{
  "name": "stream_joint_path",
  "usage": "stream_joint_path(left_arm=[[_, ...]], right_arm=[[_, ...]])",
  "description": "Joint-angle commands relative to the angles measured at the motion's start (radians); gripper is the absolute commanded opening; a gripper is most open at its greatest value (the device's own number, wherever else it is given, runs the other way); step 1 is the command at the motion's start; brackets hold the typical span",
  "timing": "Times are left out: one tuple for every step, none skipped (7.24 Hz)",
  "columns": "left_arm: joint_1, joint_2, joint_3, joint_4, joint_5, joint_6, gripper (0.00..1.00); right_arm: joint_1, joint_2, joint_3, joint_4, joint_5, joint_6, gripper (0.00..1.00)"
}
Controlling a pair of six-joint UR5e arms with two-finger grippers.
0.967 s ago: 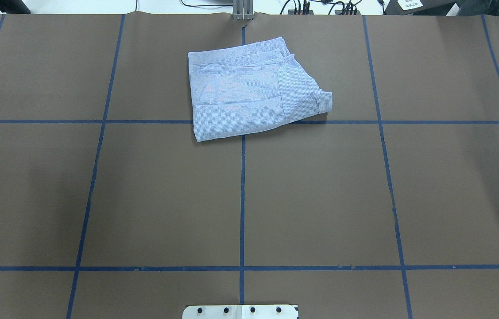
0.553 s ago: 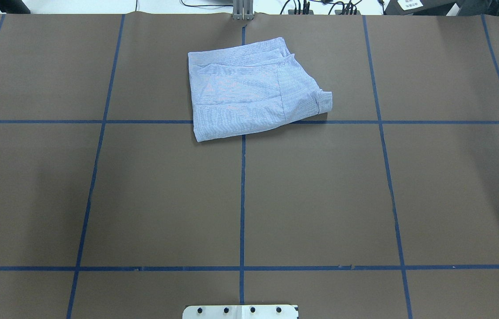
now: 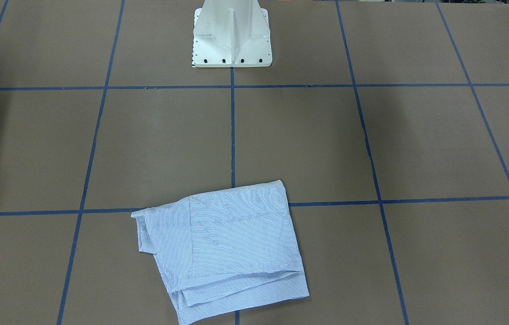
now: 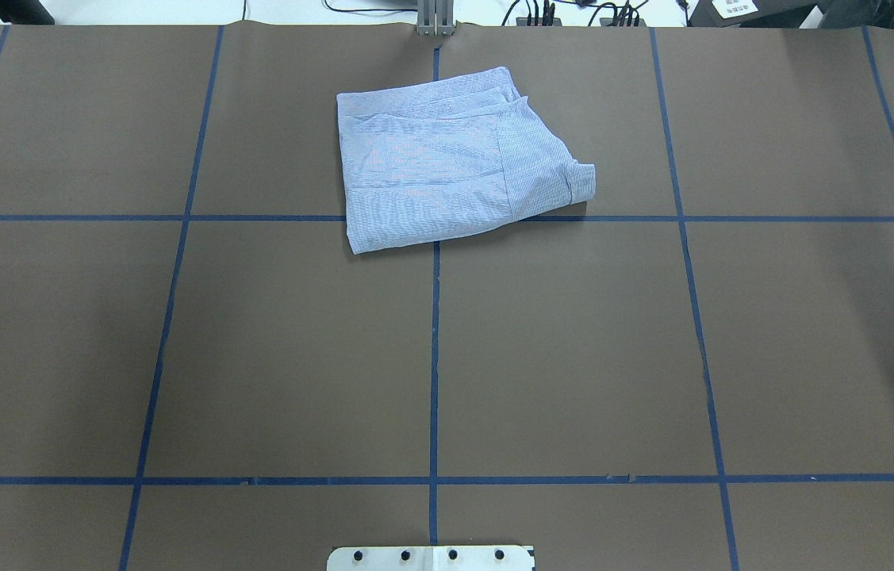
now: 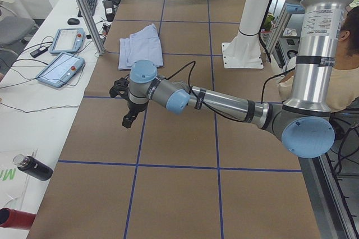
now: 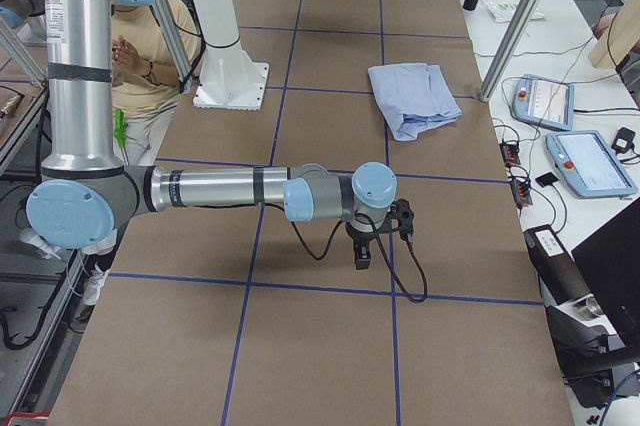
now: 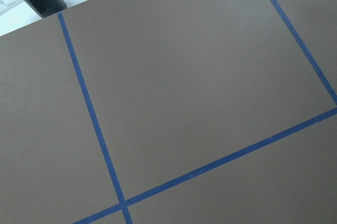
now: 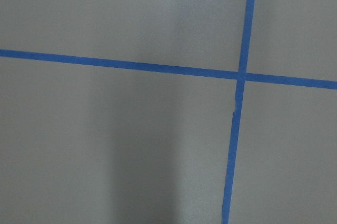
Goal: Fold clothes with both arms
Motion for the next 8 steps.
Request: stream_joint_path(left_arm=[[0.000, -0.001, 0.023, -0.004, -0.052, 0.002, 1.00], [0.000, -0.001, 0.014, -0.005, -0.053, 0.002, 1.00], [0.002, -0.001, 0.014, -0.005, -0.053, 0.002, 1.00], [0.002, -0.001, 0.013, -0.005, -0.054, -0.001, 1.00], [0.002, -0.009, 0.010, -0.005, -0.054, 0.000, 1.00], [0.002, -0.009, 0.010, -0.024, -0.054, -0.001, 1.00], [0.002, -0.009, 0.007, -0.027, -0.054, -0.003, 1.00], [0.003, -0.010, 0.007, -0.030, -0.054, -0.007, 1.00]], right_arm=[[0.000, 0.009, 0.004, 0.000, -0.001, -0.005, 1.00], [0.000, 0.009, 0.009, 0.000, -0.004, 0.004, 1.00], [0.000, 0.010, 0.004, 0.002, -0.004, 0.004, 1.00], [0.000, 0.014, 0.012, 0.000, -0.004, 0.004, 1.00], [0.000, 0.015, 0.012, 0.002, -0.004, 0.002, 1.00], [0.000, 0.015, 0.001, 0.000, -0.005, 0.002, 1.00], [0.000, 0.015, -0.003, 0.000, -0.005, 0.002, 1.00], [0.000, 0.015, -0.006, 0.000, -0.005, 0.002, 1.00]])
